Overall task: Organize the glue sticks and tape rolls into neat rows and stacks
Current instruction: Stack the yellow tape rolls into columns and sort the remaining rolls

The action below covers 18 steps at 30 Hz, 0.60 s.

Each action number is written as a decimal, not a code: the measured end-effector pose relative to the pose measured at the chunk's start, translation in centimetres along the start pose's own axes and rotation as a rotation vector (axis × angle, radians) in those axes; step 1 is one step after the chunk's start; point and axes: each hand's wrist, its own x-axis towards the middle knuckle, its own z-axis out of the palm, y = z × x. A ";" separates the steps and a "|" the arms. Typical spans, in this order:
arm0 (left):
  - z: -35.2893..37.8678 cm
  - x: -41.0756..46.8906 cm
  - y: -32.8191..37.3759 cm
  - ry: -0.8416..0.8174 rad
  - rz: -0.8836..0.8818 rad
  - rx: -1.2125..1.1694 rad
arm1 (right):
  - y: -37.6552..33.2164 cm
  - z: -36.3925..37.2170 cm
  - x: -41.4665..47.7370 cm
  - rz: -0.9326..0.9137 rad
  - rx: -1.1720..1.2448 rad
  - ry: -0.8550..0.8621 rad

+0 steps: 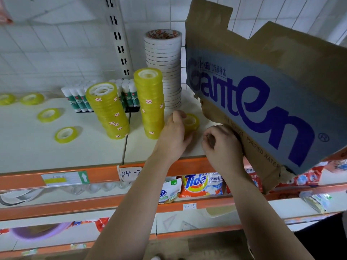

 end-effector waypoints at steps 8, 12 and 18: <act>-0.2 -0.2 -0.1 -0.018 0.011 -0.017 | -0.3 -0.1 0.0 0.017 -0.002 -0.002; -0.5 -0.3 0.2 -0.054 -0.013 -0.020 | -0.4 -0.1 0.1 0.040 0.024 -0.008; -2.3 -2.7 1.2 0.001 0.024 0.036 | -1.1 -0.5 0.1 0.014 0.105 0.015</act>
